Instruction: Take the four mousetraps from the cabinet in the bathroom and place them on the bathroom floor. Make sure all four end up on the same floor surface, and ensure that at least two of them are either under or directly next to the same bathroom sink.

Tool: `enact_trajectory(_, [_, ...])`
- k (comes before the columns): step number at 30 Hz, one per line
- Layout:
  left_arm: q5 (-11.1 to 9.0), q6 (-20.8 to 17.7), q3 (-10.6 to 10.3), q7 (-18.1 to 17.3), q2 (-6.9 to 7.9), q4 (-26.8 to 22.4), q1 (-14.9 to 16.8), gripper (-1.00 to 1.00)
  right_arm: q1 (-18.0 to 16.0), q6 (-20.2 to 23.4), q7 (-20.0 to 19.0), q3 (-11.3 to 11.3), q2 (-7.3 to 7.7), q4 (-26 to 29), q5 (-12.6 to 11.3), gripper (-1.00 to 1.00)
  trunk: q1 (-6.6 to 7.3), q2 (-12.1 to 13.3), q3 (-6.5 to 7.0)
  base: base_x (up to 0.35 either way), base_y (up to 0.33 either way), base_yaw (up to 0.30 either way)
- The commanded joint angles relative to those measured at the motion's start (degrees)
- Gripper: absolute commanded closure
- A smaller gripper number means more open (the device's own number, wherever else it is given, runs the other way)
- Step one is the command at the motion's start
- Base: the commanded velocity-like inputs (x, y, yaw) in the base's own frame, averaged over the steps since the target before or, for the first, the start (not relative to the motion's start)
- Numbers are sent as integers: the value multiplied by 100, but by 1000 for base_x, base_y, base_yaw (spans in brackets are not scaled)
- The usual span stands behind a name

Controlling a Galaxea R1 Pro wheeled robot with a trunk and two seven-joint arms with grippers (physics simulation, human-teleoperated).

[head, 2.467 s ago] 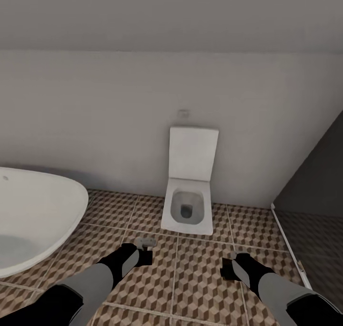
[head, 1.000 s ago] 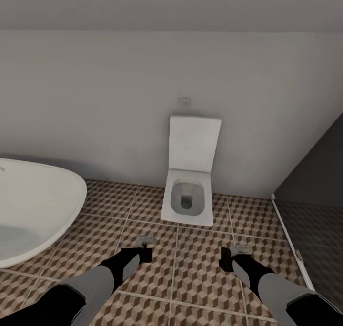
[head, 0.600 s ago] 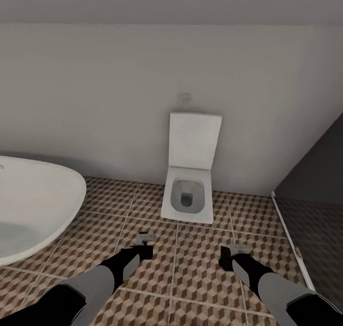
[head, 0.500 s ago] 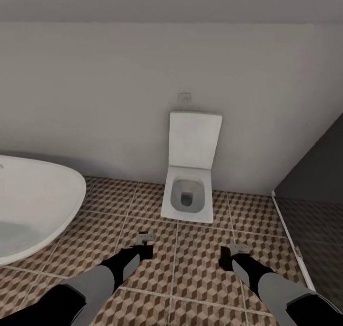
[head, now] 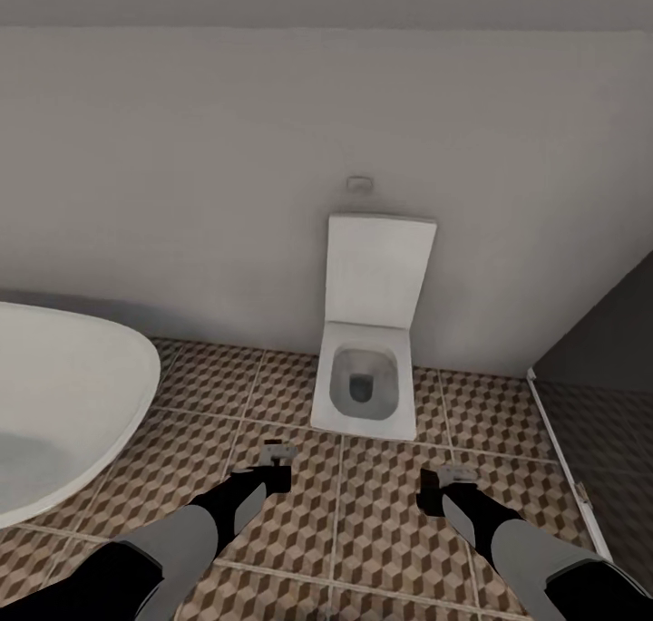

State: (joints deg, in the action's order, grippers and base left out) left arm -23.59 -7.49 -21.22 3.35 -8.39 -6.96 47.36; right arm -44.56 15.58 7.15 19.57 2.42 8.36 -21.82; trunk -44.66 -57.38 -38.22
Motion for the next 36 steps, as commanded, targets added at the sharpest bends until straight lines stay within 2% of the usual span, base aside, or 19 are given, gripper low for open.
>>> enact_trajectory(1, [-39, -33, -46, 39, 2, -11, 1, 100, 0, 33, 24, 47, 4, 16, -78, 100, -1, -3, -14, 61, 13, 0])
enact_trajectory(19, [-40, -41, -31, 52, 21, 26, 1, 100, 0, 40, 31, 47, 4, -18, -71, 100, -1, -3, -182, 11, 2, -3])
enact_trajectory(31, [-40, -51, -29, 86, 23, 28, 1, 100, 0, 41, 18, 34, 13, -20, -85, 100, -1, -3, -292, 0, 0, -103])
enact_trajectory(36, [-40, -235, -24, 91, 30, 31, 1, 100, 0, 66, 6, 30, 13, -18, -82, 100, -1, -3, -338, 0, 0, -98])
